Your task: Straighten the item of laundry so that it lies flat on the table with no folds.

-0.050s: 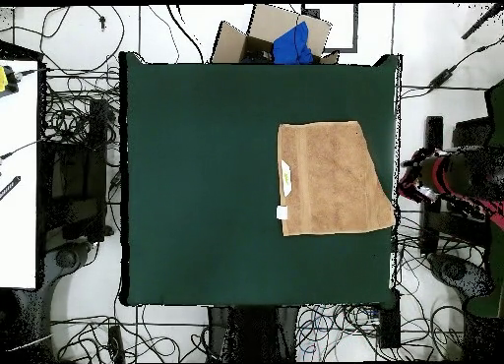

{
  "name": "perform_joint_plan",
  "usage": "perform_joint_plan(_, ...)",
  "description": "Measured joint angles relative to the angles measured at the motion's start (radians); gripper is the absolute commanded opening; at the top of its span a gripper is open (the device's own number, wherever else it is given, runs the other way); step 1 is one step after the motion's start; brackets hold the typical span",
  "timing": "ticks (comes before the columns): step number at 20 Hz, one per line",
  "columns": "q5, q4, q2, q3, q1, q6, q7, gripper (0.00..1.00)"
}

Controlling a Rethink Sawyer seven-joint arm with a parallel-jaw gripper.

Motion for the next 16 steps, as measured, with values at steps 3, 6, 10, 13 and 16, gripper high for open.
perform_joint_plan(3, 0.000, 0.001, -0.001, 0.000, 0.000, 0.000, 0.000, 1.00)
perform_joint_plan(6, 0.000, 0.012, -0.006, 0.000, 0.000, 0.000, 0.000, 1.00)
perform_joint_plan(10, 0.001, 0.039, -0.021, 0.000, 0.000, -0.001, 0.000, 1.00)
perform_joint_plan(13, 0.001, 0.055, -0.031, 0.000, 0.000, -0.001, 0.000, 1.00)
perform_joint_plan(16, 0.002, 0.084, -0.048, 0.000, 0.000, -0.010, 0.000, 1.00)
